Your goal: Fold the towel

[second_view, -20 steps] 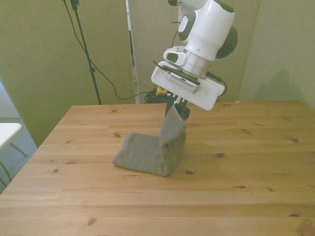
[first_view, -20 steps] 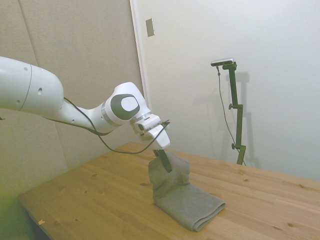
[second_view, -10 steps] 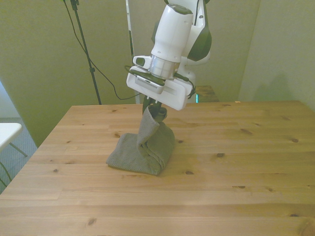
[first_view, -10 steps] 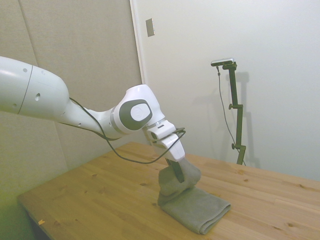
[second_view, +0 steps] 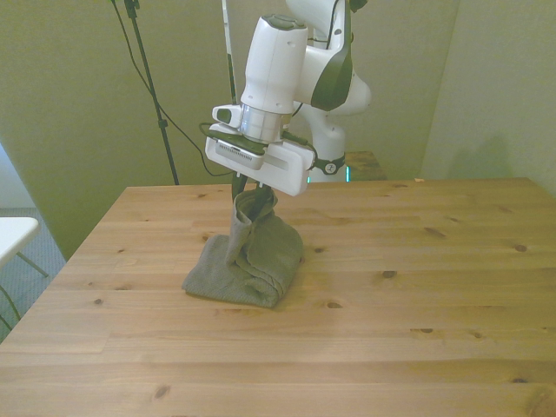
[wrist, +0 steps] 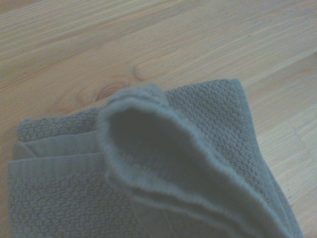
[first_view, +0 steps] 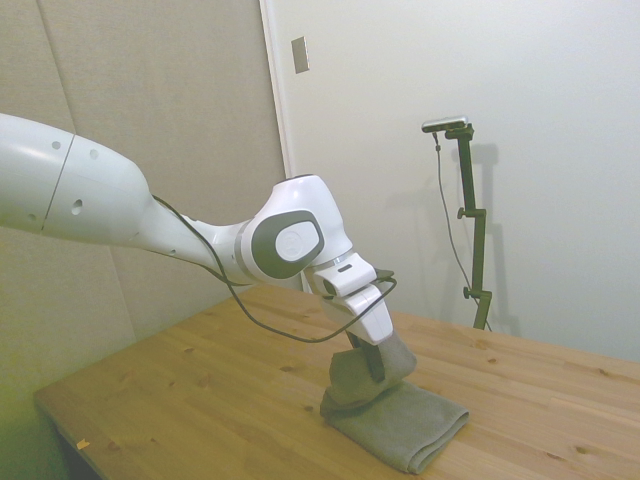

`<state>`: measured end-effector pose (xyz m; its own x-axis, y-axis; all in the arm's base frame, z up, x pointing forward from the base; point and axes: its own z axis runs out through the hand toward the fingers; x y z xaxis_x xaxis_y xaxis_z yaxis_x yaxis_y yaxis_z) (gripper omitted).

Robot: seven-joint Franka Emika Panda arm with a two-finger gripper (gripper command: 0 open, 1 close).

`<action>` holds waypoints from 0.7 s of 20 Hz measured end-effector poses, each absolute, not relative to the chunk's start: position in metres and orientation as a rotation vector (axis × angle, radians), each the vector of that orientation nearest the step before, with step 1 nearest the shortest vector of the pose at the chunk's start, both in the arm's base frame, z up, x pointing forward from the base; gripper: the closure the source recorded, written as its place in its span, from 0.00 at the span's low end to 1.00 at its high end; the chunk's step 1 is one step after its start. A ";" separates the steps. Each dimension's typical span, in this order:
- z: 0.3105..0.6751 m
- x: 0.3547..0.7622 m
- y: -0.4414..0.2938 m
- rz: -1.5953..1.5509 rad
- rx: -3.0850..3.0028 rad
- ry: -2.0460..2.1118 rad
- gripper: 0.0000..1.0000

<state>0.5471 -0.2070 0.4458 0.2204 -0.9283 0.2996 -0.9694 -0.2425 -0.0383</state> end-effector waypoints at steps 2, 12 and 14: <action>0.447 0.547 -0.208 0.395 2.325 -1.830 0.00; 0.489 0.520 -0.155 0.322 2.502 -1.757 0.00; 0.495 0.502 -0.109 0.247 2.603 -1.680 0.00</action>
